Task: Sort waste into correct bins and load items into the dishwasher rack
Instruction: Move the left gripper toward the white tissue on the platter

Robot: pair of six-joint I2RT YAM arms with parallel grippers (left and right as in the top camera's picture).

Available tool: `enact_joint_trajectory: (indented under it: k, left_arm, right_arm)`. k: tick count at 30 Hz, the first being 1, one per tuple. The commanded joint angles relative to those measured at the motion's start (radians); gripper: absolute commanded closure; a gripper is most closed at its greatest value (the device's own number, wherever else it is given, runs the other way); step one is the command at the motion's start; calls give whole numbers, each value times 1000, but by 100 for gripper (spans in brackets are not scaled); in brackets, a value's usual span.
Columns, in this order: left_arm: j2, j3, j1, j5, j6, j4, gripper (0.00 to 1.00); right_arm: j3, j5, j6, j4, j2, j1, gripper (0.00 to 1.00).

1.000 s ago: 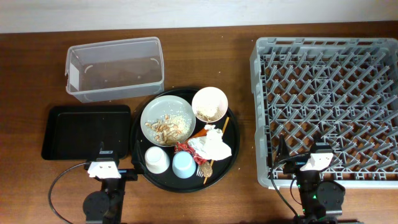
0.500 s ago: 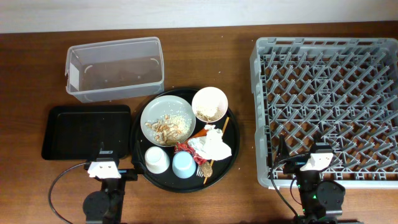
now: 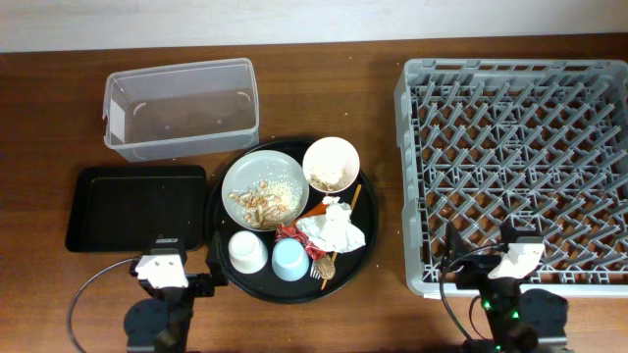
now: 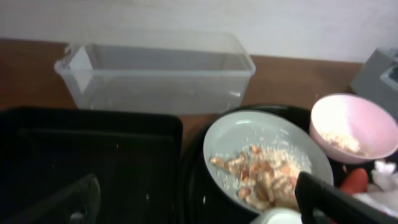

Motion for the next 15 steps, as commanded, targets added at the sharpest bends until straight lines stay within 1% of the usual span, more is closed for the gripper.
enact_joint_trajectory:
  k: [1, 3, 5, 7, 9, 10, 11, 12, 13, 15]
  left_arm:
    - [75, 129, 4, 27, 12, -51, 1]
    - [189, 216, 4, 60, 12, -98, 1]
    - [337, 298, 4, 121, 12, -109, 0]
    - [488, 378, 3, 166, 12, -134, 1]
    - [639, 469, 2, 224, 13, -188, 1]
    - [730, 539, 2, 254, 13, -233, 1]
    - [788, 597, 1, 254, 15, -284, 1]
    - [851, 674, 1, 253, 37, -359, 1]
    - [935, 791, 1, 251, 98, -472, 1]
    - [999, 883, 2, 252, 110, -541, 1]
  right_arm:
    - [131, -13, 5, -92, 104, 5, 2]
    - [233, -13, 5, -182, 219, 5, 2]
    - [335, -12, 5, -293, 357, 4, 2]
    - [416, -12, 4, -390, 481, 4, 2]
    - [458, -14, 5, -443, 583, 5, 2]
    - [463, -25, 5, -457, 631, 5, 2]
    - [463, -34, 5, -461, 657, 4, 2]
    - [463, -39, 5, -471, 678, 4, 2]
    - [463, -38, 19, -473, 684, 4, 2]
    - [464, 2, 65, -476, 683, 4, 2]
